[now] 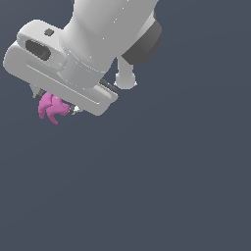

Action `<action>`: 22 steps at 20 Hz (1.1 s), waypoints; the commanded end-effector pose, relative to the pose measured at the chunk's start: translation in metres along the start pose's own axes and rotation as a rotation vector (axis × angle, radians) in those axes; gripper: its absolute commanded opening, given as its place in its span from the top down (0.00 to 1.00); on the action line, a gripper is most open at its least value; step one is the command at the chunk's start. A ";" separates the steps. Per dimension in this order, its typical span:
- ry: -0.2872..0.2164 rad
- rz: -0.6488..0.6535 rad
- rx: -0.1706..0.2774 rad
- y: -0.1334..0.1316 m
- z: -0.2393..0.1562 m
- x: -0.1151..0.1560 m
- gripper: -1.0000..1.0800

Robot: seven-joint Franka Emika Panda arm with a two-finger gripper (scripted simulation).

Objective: Pick up the object and move it to a goal position.

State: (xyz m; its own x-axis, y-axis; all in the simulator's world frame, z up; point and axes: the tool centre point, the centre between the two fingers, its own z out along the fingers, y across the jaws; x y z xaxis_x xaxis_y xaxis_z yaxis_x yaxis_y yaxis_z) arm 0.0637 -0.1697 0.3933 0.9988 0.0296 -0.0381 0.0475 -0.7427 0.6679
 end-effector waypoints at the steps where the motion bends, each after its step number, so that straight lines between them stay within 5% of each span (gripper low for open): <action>1: -0.003 0.000 -0.031 0.010 -0.012 0.007 1.00; 11: -0.007 -0.004 -0.112 0.035 -0.047 0.028 1.00; 22: -0.008 -0.007 -0.138 0.043 -0.057 0.035 1.00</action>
State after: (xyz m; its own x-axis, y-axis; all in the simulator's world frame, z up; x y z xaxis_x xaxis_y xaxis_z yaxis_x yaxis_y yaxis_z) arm 0.1007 -0.1618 0.4623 0.9984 0.0286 -0.0484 0.0554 -0.6446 0.7625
